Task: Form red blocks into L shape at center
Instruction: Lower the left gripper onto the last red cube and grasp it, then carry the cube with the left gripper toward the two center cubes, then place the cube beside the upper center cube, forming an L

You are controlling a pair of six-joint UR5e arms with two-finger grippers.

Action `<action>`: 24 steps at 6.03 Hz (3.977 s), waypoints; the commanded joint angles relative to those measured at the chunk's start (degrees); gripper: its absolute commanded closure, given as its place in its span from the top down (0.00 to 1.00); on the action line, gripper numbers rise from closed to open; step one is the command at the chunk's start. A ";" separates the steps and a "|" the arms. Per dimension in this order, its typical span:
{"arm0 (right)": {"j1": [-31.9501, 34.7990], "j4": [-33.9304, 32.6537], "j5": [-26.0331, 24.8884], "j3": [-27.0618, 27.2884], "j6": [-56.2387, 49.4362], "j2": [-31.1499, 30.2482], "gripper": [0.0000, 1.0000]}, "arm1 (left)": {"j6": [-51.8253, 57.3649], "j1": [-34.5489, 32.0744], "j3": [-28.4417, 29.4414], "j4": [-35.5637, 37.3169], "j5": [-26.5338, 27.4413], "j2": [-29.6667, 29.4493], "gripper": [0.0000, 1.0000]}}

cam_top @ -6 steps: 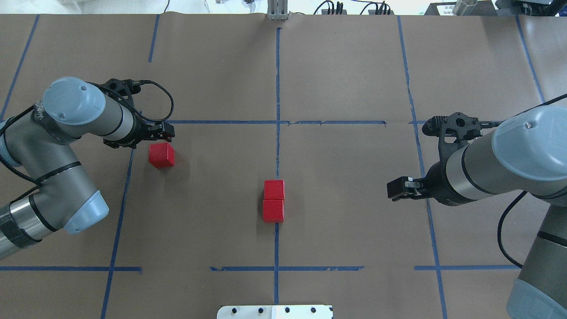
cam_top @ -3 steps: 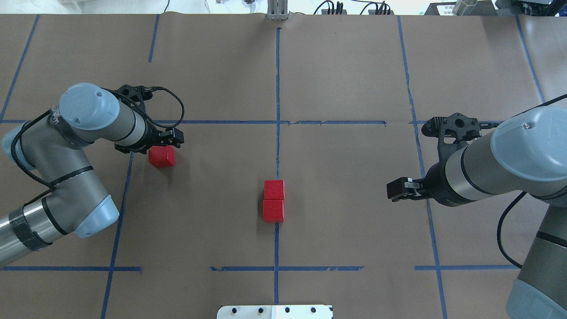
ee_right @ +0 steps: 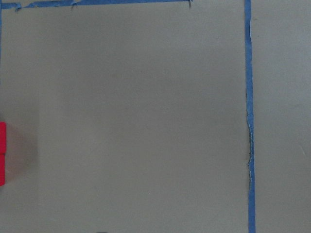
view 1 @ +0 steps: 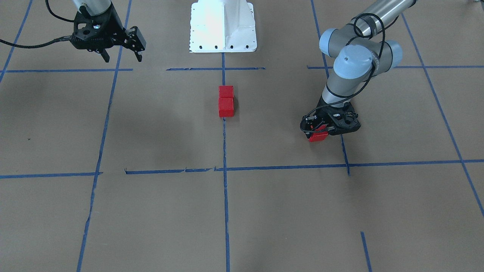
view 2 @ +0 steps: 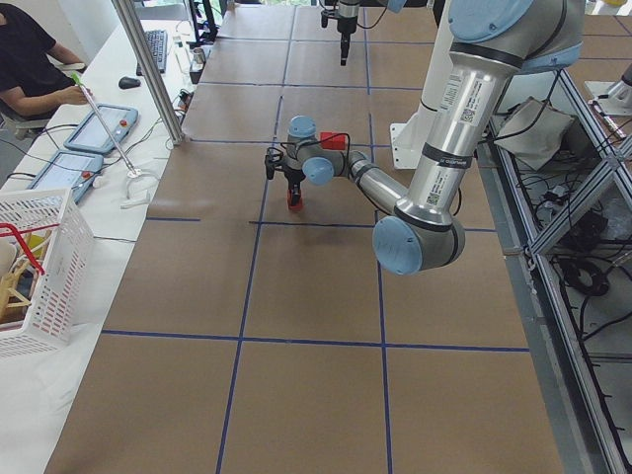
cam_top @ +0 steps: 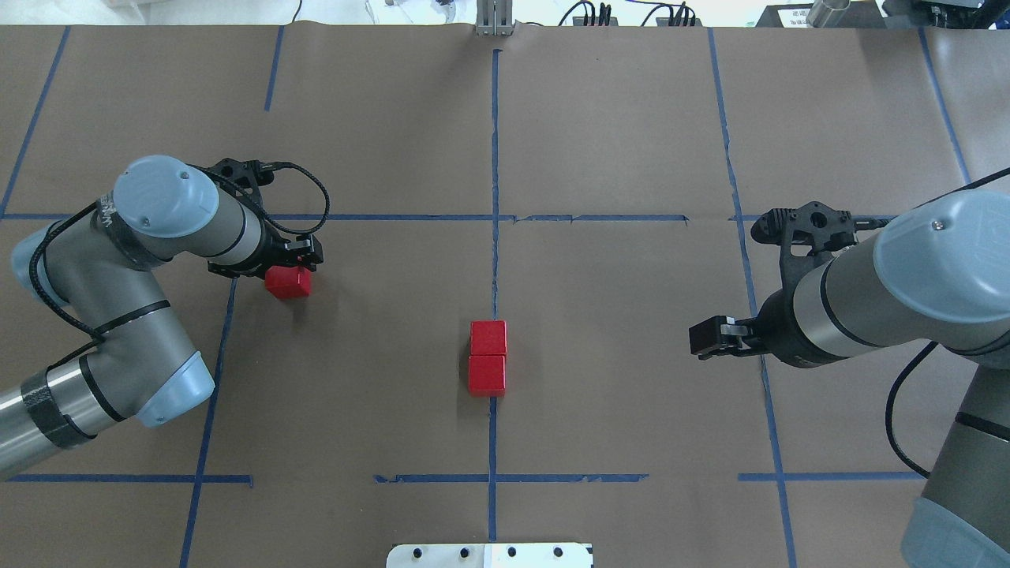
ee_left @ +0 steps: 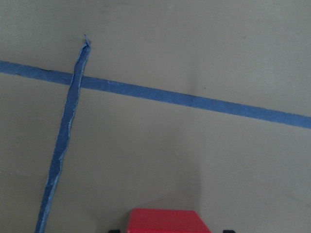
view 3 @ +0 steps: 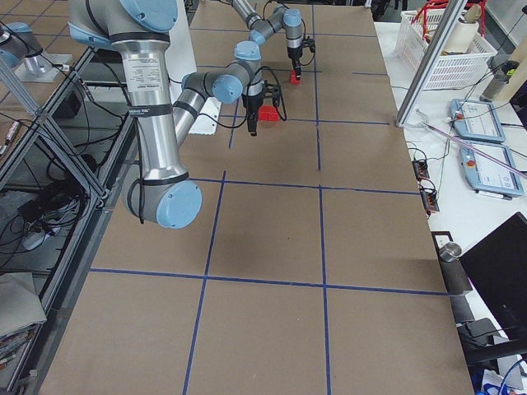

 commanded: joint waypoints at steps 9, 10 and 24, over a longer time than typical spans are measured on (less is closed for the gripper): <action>0.00 0.00 -0.53 0.88 0.18 0.00 1.00 | -86.80 12.84 -8.95 28.48 8.13 -16.71 0.02; -0.17 -0.09 -0.53 0.96 0.18 0.00 1.00 | -86.96 12.84 -7.54 27.26 8.30 -16.98 0.02; -1.23 -0.09 -0.70 0.61 1.14 -0.09 1.00 | -92.76 15.92 3.37 23.82 8.48 -22.78 0.09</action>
